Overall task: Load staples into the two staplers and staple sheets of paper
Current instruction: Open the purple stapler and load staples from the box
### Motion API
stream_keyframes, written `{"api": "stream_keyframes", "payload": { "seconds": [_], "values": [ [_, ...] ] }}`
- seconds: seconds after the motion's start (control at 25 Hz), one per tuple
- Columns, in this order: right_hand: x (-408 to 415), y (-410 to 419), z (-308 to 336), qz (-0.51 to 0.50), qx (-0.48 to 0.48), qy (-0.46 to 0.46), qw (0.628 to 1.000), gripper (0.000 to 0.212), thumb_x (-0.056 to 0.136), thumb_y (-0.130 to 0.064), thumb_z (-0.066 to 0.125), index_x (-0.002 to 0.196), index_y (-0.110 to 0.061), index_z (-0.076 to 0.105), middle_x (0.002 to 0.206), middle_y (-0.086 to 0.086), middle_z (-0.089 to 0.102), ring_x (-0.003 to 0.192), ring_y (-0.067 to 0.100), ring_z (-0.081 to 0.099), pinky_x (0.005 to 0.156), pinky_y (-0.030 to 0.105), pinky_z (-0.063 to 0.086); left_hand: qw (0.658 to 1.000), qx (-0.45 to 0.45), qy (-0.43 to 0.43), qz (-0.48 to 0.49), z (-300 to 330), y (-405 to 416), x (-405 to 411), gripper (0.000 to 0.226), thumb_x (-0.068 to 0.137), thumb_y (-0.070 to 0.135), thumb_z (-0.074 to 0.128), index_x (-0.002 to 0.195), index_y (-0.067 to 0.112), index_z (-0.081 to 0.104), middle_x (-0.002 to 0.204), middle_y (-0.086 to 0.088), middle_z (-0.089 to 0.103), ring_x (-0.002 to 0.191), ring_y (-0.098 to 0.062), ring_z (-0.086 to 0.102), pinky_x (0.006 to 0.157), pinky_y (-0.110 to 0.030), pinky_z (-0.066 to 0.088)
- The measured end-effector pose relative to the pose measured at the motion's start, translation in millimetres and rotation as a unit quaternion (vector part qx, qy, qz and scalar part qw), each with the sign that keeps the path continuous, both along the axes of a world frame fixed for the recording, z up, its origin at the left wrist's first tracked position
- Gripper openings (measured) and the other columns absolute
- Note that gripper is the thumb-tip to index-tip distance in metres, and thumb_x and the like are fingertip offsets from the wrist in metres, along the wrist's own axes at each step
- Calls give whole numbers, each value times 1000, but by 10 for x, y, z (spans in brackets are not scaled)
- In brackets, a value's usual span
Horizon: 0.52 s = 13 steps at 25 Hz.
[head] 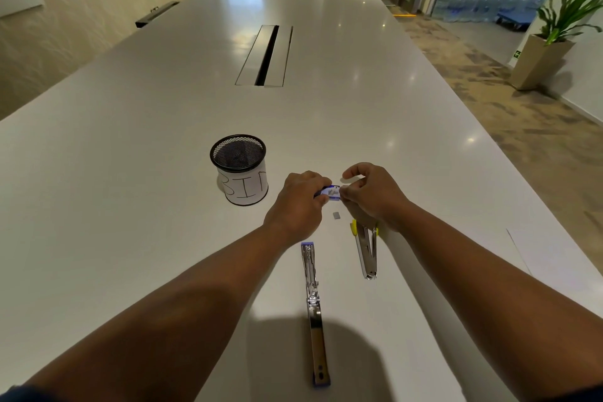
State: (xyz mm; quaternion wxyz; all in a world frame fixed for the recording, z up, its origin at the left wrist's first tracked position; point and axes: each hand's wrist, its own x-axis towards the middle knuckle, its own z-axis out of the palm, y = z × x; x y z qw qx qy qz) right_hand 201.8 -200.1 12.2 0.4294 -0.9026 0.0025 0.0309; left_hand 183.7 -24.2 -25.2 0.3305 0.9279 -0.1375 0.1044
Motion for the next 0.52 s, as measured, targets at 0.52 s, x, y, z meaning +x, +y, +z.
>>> {"api": "stream_keyframes", "payload": {
  "seconds": [0.52],
  "values": [
    [-209,-76,217,138,-43,78,986,21,64,-14,84,82,-20,76,83,4,75,66,13,65,73,43,62,1000,-9,0,-5,19,9,-23,31,101,18,58,130,15,65,123,-3,65,114,-22,48,88,-29,38]
  ]
}}
